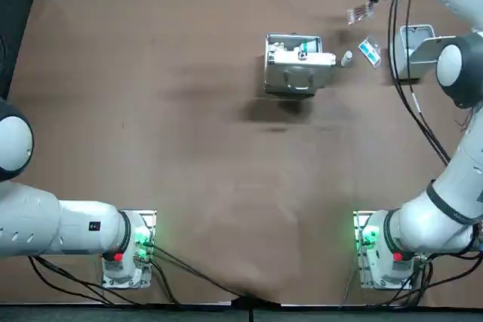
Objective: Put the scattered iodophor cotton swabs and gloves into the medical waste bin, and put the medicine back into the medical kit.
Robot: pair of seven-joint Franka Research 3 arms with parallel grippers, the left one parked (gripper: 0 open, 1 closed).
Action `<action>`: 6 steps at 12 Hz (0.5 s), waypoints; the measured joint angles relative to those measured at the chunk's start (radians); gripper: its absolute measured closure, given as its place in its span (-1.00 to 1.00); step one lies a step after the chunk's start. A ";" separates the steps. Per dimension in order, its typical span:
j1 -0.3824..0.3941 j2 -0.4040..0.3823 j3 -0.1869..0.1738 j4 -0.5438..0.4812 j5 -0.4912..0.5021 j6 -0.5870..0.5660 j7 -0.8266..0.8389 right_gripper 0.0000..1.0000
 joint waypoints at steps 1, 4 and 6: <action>-0.012 -0.020 -0.003 0.009 -0.031 -0.044 -0.017 0.97; -0.079 -0.061 -0.010 0.014 -0.077 -0.111 -0.125 0.97; -0.139 -0.066 -0.013 0.014 -0.079 -0.148 -0.224 0.97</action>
